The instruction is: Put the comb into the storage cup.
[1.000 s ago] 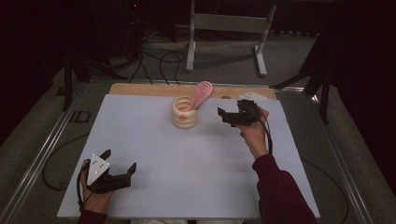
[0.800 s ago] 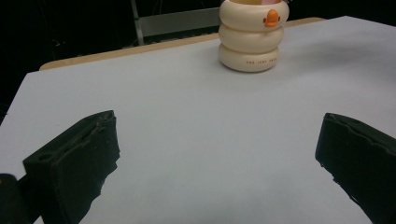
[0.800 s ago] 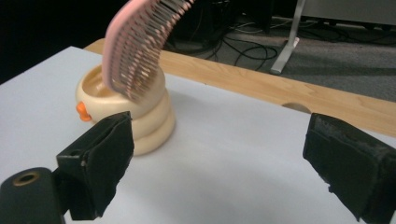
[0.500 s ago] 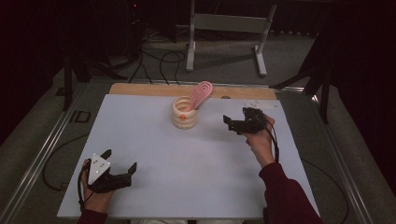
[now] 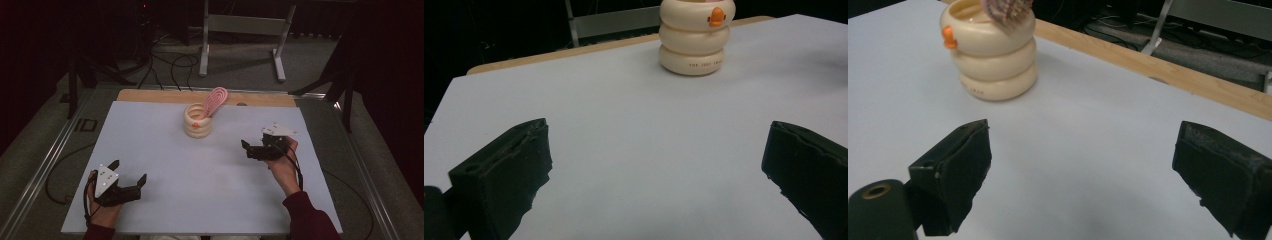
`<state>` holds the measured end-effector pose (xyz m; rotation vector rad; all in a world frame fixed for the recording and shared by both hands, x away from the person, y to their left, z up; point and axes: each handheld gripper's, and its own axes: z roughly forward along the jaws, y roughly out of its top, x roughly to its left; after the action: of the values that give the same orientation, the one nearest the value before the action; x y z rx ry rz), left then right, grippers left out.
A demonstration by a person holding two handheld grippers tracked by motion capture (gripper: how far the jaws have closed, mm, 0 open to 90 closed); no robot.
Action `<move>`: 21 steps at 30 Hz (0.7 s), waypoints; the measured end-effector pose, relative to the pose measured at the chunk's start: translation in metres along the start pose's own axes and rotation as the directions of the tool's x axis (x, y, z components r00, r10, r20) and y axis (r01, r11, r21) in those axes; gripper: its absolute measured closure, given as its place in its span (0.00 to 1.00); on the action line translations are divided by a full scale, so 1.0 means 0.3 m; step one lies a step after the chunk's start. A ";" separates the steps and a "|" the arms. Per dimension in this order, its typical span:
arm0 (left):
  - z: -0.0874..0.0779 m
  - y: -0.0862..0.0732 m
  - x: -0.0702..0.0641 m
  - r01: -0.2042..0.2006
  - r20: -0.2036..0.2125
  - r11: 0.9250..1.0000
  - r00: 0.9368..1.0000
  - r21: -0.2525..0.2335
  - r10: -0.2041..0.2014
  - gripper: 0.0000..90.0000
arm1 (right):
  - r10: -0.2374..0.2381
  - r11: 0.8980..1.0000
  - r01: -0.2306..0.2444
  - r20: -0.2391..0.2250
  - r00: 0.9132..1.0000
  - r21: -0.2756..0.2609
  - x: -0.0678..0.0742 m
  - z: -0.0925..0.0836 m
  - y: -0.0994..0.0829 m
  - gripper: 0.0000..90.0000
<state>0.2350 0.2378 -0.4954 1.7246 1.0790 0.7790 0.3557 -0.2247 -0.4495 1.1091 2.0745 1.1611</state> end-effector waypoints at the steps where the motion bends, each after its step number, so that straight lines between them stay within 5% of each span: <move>1: 0.000 0.000 0.000 0.001 -0.001 1.000 1.000 -0.001 -0.001 0.00 | 0.001 1.000 -0.001 -0.002 1.000 -0.004 0.003 -0.008 -0.007 0.10; 16: -0.016 0.015 0.025 0.006 -0.012 1.000 1.000 -0.025 -0.007 0.00 | -0.050 0.992 0.052 0.021 0.999 -0.119 0.037 -0.151 -0.120 0.10; 21: -0.028 0.027 0.023 -0.020 -0.013 0.999 1.000 -0.046 0.019 0.00 | -0.020 0.986 0.024 0.028 0.999 -0.166 0.036 -0.191 -0.177 0.10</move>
<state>0.2335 0.2458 -0.4847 1.6957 1.0461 0.8221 0.2859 -0.2570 -0.4670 1.0144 1.9261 1.2763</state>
